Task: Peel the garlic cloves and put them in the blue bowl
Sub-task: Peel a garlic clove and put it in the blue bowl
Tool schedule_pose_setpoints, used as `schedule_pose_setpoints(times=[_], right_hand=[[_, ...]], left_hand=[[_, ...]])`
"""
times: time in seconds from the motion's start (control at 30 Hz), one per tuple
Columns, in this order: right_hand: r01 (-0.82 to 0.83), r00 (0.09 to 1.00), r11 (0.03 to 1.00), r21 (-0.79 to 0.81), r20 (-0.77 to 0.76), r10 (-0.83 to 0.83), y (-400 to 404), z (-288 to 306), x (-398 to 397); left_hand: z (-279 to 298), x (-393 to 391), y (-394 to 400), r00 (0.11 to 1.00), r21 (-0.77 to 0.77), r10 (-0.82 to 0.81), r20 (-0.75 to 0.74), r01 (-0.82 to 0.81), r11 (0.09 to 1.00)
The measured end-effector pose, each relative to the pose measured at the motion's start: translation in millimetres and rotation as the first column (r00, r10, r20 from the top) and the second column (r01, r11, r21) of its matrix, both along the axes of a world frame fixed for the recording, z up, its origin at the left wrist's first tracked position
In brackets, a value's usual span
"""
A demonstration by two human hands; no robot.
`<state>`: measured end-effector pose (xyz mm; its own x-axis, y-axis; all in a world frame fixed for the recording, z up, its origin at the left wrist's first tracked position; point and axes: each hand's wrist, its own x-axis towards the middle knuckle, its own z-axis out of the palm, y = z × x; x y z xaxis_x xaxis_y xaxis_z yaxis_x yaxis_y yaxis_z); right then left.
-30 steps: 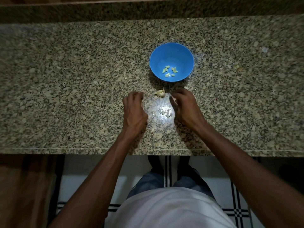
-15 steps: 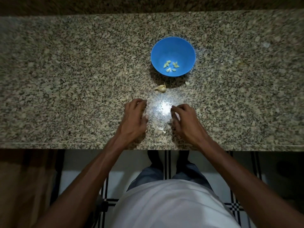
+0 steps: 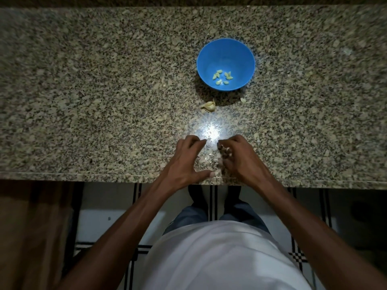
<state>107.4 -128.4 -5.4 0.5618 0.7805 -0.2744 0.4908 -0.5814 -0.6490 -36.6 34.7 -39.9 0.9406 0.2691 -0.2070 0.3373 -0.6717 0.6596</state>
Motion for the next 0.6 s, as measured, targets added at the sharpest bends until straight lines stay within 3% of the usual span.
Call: schedule_pose_setpoints(times=[0.13,0.23,0.6], right_hand=[[-0.104,0.994,0.994,-0.045,-0.041,0.102,-9,-5,-12],[-0.136,0.989,0.99,-0.024,0.056,0.138,-7,-8,-24],[0.011,0.992,0.991,0.133,0.124,-0.028,22,-14,-2]], left_hand=[[2,10,-8,0.999,0.08,-0.036,0.015,0.034,0.996],[1,10,-10,0.998,0.129,-0.059,0.018,0.056,0.99],[11,28,-1,0.962,-0.02,0.204,0.182,-0.204,0.979]])
